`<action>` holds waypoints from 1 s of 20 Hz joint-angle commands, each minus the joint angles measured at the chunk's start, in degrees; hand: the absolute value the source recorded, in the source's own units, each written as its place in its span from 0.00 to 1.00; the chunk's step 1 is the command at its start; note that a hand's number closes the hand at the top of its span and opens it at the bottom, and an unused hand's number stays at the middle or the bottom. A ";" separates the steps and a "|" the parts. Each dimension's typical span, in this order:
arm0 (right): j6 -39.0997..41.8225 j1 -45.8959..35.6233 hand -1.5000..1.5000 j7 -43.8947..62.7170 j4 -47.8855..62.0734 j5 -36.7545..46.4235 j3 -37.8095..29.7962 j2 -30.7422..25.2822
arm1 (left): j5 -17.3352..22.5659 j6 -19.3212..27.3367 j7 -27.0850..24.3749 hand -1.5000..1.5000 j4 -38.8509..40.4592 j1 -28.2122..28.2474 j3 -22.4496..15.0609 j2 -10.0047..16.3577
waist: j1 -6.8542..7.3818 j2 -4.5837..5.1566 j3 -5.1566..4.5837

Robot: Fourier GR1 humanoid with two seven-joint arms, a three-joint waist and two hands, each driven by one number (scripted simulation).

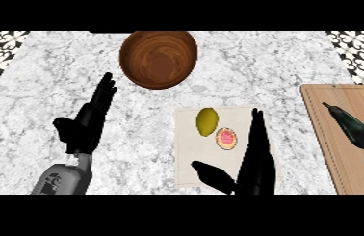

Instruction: Pick the cupcake from the placemat and place it in the bowl

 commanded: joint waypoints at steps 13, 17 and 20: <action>-14.36 -1.59 0.00 0.29 5.41 -7.62 1.61 0.27 | -1.45 -2.13 0.29 0.50 1.04 -1.15 3.58 -0.93 | 0.12 0.13 0.02; -15.96 -1.86 0.00 0.05 6.08 -8.25 1.15 0.27 | -4.36 -0.42 4.13 0.50 -5.42 2.46 -0.55 -2.97 | 0.35 0.01 0.03; -19.13 3.32 0.00 -8.72 6.05 -14.34 -0.43 0.27 | -3.34 -1.02 4.62 0.50 -3.67 -0.77 1.77 -2.86 | 0.02 0.02 0.06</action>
